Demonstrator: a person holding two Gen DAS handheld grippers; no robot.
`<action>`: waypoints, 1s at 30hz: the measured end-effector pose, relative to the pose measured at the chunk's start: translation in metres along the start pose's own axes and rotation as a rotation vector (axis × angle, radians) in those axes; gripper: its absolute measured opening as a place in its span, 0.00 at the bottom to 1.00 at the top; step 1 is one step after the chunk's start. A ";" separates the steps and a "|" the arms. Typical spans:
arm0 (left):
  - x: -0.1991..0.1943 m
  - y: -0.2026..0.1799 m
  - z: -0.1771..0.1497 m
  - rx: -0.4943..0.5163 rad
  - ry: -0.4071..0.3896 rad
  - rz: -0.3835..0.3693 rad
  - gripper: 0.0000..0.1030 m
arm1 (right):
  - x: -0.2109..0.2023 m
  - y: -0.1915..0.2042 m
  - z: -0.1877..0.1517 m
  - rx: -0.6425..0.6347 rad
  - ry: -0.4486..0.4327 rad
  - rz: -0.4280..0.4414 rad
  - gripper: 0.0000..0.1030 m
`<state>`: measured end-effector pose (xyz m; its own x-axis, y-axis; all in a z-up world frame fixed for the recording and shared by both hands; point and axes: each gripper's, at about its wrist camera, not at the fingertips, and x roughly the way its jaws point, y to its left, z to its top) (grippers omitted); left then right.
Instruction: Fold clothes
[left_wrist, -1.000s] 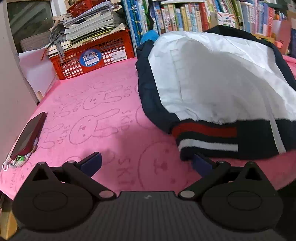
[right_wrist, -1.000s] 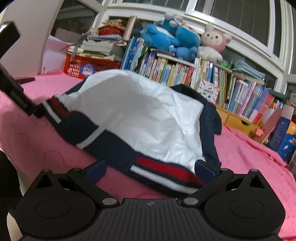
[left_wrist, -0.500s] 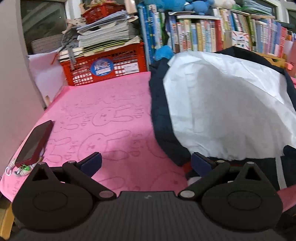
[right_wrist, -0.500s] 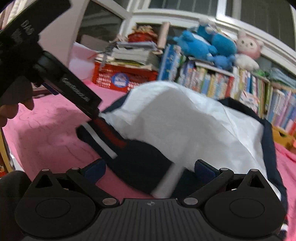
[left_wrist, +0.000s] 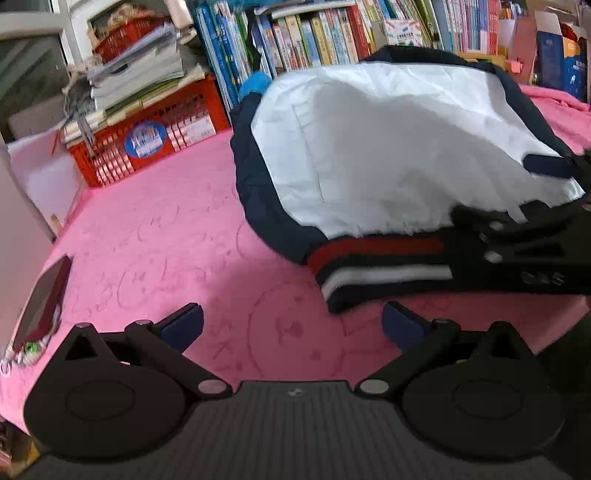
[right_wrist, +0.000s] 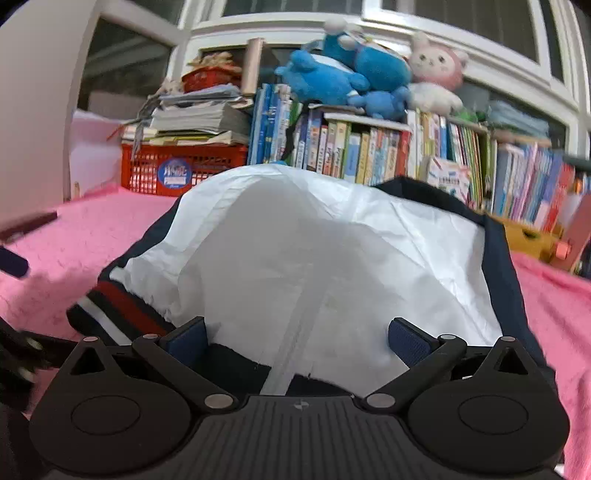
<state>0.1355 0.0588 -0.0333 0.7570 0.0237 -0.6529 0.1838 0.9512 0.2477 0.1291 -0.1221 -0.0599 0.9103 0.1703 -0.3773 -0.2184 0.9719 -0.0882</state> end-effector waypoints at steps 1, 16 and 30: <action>0.002 0.001 0.003 -0.007 0.000 0.005 1.00 | -0.001 -0.004 -0.001 0.015 0.003 0.007 1.00; 0.014 0.021 0.036 -0.157 -0.033 0.047 1.00 | -0.044 0.009 -0.023 -0.072 -0.043 0.117 1.00; -0.005 0.022 0.043 -0.131 -0.093 0.013 1.00 | -0.016 0.016 0.002 -0.050 -0.076 -0.026 1.00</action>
<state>0.1626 0.0664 0.0066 0.8145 0.0137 -0.5800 0.0947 0.9832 0.1562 0.1116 -0.1094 -0.0535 0.9395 0.1585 -0.3036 -0.2096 0.9672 -0.1436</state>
